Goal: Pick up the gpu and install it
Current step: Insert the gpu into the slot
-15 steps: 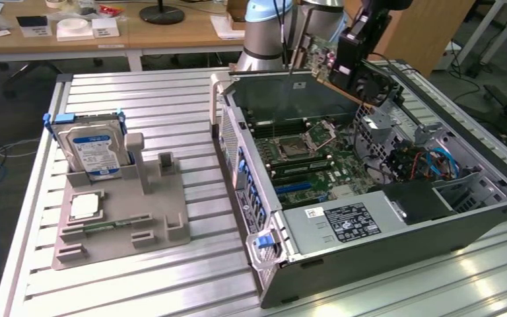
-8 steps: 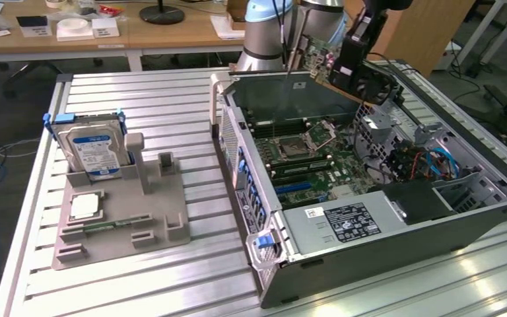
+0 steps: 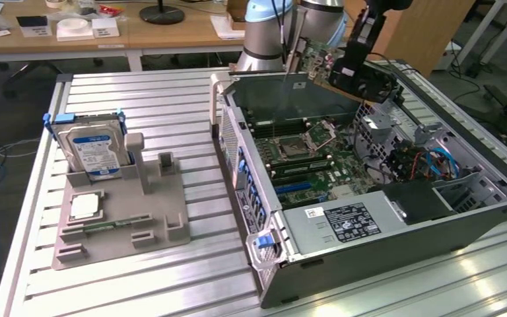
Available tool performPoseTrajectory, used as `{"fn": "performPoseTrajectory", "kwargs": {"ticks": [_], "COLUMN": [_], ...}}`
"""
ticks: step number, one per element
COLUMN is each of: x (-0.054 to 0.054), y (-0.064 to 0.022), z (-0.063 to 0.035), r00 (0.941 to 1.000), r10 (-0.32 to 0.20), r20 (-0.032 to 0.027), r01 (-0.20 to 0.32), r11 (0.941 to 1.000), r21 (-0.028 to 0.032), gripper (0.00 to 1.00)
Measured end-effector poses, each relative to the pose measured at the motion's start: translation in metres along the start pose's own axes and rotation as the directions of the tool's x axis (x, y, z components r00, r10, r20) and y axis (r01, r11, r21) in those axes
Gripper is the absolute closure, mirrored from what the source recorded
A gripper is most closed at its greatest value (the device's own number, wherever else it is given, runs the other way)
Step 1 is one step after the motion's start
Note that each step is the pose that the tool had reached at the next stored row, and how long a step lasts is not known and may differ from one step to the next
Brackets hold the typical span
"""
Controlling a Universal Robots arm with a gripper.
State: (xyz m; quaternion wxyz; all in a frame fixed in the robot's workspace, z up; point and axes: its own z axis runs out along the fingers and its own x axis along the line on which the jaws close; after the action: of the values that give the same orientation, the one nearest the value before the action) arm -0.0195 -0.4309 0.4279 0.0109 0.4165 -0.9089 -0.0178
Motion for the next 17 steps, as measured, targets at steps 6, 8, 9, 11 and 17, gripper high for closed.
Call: {"fn": "performPoseTrajectory", "kwargs": {"ticks": [6,8,9,11,17], "x": [0.0,0.0,0.0,0.0,0.0], "y": [0.0,0.0,0.0,0.0,0.0], "z": [0.0,0.0,0.0001,0.0001,0.0002], "r00": [0.9949,0.9908,0.9883,0.9823,0.9569], "r10": [-0.101,-0.135,-0.152,-0.187,-0.29], "r20": [-0.0043,-0.0057,-0.0064,-0.0079,-0.0123], "r01": [0.101,0.135,0.152,0.187,0.29], "r11": [0.9949,0.9908,0.9884,0.9823,0.9569], "r21": [0.0003,0.0003,0.0003,0.0003,-0.0003], "gripper": [0.72,0.72,0.72,0.72,0.72]}}
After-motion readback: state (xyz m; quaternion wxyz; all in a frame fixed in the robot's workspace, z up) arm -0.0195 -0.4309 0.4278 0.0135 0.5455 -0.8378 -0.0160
